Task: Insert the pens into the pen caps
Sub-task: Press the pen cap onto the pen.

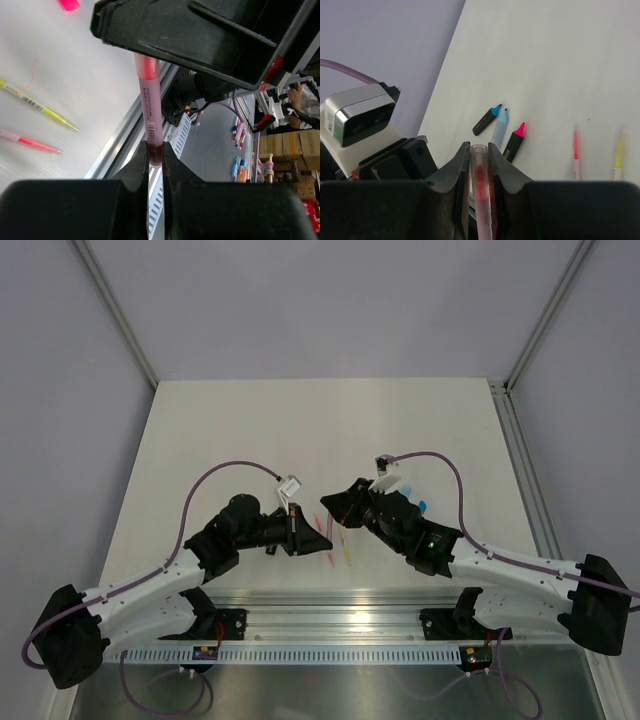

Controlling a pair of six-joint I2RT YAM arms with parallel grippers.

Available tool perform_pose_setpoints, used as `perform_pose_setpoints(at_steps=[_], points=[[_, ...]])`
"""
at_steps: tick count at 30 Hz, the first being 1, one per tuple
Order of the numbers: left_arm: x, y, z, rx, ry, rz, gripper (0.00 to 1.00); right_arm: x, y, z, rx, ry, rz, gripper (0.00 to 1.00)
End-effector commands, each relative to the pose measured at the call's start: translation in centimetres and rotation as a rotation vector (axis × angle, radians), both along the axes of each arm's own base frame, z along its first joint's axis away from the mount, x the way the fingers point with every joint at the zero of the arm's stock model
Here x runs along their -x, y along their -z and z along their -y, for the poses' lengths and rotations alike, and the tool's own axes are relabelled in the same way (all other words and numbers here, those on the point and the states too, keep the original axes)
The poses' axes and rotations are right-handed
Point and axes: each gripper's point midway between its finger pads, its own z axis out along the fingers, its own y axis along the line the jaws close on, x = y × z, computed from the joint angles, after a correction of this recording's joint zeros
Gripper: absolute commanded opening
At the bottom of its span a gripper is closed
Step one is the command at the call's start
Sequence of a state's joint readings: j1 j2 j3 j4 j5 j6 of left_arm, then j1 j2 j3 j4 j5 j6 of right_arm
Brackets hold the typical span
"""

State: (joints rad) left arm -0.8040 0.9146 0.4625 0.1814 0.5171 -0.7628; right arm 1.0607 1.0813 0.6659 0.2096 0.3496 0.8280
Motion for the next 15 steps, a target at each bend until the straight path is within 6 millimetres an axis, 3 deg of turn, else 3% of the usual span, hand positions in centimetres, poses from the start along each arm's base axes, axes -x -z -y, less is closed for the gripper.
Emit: perform_pose_setpoints(at_steps=[1, 6, 7, 10, 15], points=[[-2.8, -6.6, 1.3, 0.214, -0.077, 0.214, 0.01, 0.9, 3.1, -1.0, 0.069, -0.111, -0.126, 0.00], [-2.5, -5.5, 1.8, 0.196, -0.055, 0.186, 0.12, -2.1, 3.4, -0.7, 0.068, -0.102, -0.132, 0.00], [-2.4, -5.1, 1.8, 0.189, -0.052, 0.181, 0.21, -2.9, 3.5, -0.2, 0.075, -0.081, -0.128, 0.00], [-2.2, -5.1, 1.7, 0.195, -0.046, 0.186, 0.34, -4.0, 3.4, 0.3, 0.077, -0.070, -0.126, 0.00], [-2.3, -4.7, 1.6, 0.181, -0.047, 0.185, 0.49, -5.6, 3.5, 1.8, 0.076, -0.041, -0.125, 0.00]])
